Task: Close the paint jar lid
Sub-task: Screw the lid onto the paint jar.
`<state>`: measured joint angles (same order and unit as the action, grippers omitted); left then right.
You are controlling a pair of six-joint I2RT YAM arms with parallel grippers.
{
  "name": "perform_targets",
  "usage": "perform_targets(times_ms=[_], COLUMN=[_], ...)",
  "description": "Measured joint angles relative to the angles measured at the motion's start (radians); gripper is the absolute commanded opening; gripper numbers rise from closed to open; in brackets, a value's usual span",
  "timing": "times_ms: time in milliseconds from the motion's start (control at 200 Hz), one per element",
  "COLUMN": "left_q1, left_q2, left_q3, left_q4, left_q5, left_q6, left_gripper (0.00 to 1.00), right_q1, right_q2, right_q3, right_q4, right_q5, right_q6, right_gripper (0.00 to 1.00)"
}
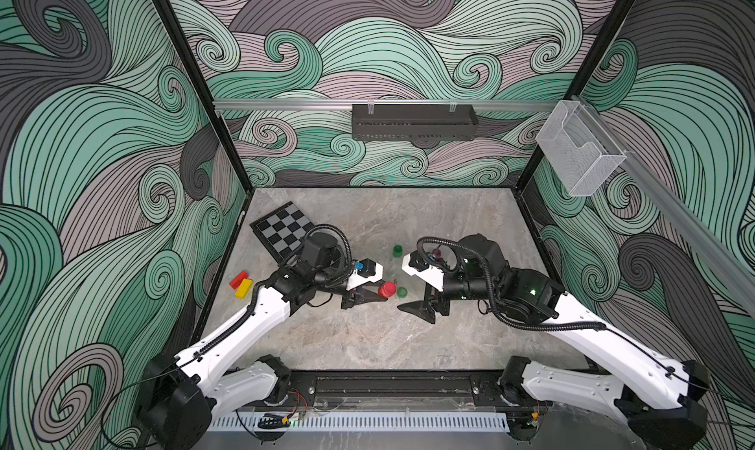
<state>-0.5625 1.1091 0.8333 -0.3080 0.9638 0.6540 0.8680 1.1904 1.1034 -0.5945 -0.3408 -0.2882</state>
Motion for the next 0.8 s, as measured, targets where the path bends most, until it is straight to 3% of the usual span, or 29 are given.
perform_targets(times_ms=[280,510,555,801], left_q1=[0.000,0.000,0.000,0.000], left_q2=[0.043,0.047,0.047,0.047], left_q3=[0.035,0.035,0.035,0.035], left_q4=[-0.104,-0.120,-0.121,-0.126], left_q5=[0.080,0.084,0.084,0.080], left_q6=[0.058,0.072,0.072,0.077], left_gripper=[0.15,0.15,0.15,0.14], right_q1=[-0.004,-0.004,-0.004,-0.004], right_q2=[0.053,0.143,0.152,0.168], right_q3=[-0.017,0.013,0.014,0.019], right_q4=[0.023,0.030,0.030,0.028], right_q5=[-0.073,-0.106,-0.111,-0.125], right_q6=[-0.206,-0.248,-0.249,-0.252], right_gripper=[0.62,0.46,0.48,0.35])
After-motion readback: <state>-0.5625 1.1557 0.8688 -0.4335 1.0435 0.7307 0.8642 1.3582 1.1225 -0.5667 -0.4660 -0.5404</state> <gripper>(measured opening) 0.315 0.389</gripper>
